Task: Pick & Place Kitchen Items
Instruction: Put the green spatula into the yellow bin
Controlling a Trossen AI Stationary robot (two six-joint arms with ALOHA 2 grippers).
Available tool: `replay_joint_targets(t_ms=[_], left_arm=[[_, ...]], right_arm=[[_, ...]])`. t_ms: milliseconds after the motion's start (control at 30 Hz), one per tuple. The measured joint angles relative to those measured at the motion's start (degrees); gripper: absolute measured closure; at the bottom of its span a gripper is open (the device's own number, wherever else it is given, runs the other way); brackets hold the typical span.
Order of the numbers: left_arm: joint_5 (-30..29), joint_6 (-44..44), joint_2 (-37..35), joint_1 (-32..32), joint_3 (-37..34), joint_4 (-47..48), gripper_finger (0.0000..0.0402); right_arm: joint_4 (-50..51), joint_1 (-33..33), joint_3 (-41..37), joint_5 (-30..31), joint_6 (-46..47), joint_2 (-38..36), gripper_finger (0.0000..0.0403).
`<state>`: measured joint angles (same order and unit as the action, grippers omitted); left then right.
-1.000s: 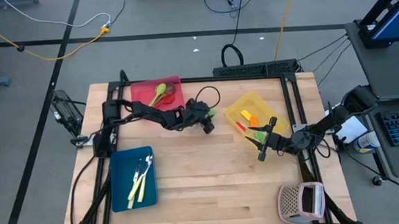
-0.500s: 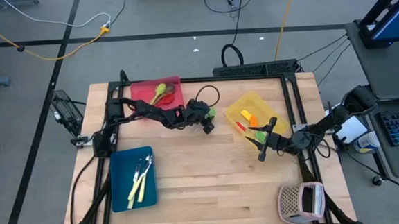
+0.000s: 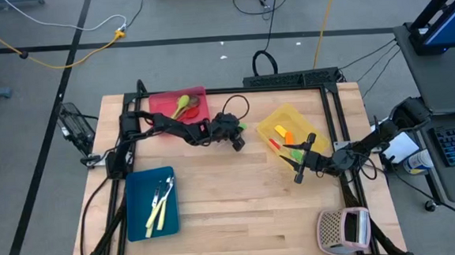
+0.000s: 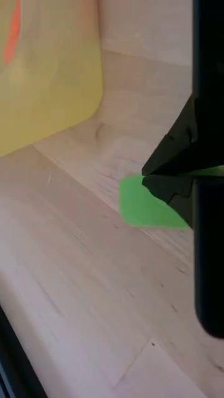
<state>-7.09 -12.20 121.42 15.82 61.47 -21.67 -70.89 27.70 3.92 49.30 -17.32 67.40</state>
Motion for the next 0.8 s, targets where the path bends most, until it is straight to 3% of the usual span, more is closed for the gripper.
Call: replay_joint_targets(t_ms=[267,467,633,800], left_arm=[[-0.70,2.65,0.14,-0.20,-0.06,-1.52,0.0388],[-1.41,5.07,0.42,-0.24,-0.21,-7.85,0.0302],[-4.31,8.34,0.44,-0.15,-0.23,-7.07,0.0222],[-5.01,10.86,0.36,-0.20,-0.19,-4.69,0.0180]], right_arm=[[0.02,0.00,0.00,0.00,0.09,0.02,0.0232],[0.02,0.00,-0.02,0.00,0.11,0.02,0.0232],[0.04,0.00,-0.01,-0.02,0.11,0.01,0.0232],[0.04,0.00,0.00,0.00,0.11,0.02,0.0232]])
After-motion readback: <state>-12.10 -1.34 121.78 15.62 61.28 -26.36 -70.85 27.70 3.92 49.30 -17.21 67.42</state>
